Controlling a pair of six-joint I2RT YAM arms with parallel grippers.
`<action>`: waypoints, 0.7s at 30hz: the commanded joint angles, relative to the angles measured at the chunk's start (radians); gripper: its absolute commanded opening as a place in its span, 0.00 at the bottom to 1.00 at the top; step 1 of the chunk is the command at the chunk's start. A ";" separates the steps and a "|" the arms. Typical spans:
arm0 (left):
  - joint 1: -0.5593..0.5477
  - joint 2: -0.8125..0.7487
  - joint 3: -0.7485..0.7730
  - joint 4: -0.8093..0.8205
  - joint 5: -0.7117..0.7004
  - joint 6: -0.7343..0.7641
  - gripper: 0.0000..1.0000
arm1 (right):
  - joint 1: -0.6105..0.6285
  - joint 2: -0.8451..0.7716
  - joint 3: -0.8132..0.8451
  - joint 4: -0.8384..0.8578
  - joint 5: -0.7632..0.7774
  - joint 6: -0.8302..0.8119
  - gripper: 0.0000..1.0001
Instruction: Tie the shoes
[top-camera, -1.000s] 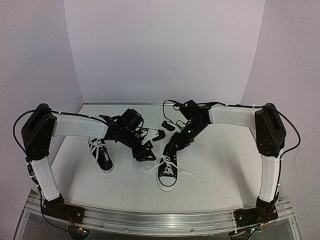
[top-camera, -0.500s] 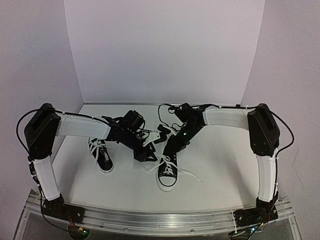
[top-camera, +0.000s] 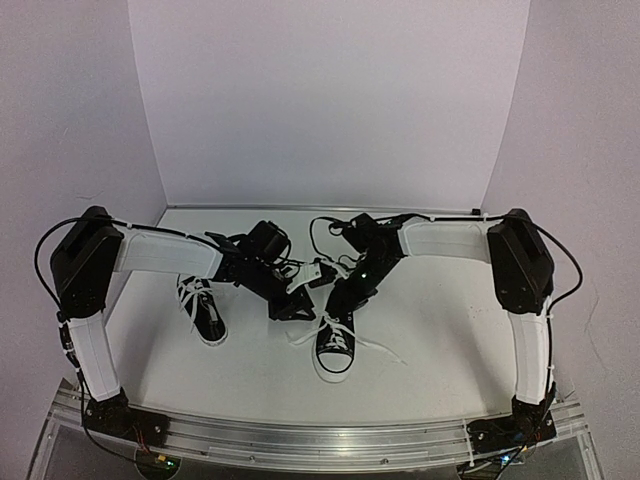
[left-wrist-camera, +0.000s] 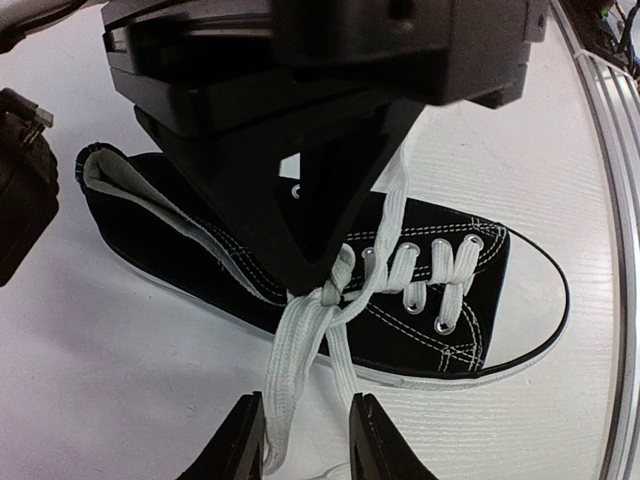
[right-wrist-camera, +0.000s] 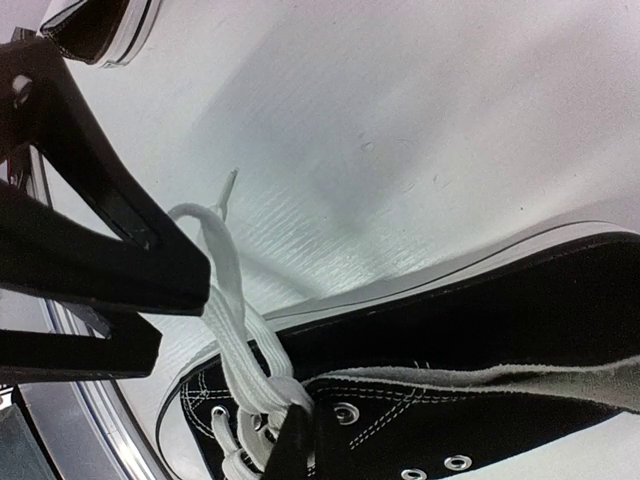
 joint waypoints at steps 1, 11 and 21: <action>0.005 0.000 0.036 0.025 0.022 0.004 0.27 | 0.006 -0.003 0.033 -0.017 0.034 0.014 0.00; 0.005 0.008 0.037 -0.009 0.019 0.016 0.08 | 0.005 -0.076 0.017 -0.013 0.042 0.054 0.00; 0.005 0.001 0.014 -0.039 0.021 0.029 0.00 | -0.002 -0.137 -0.058 0.034 0.039 0.101 0.00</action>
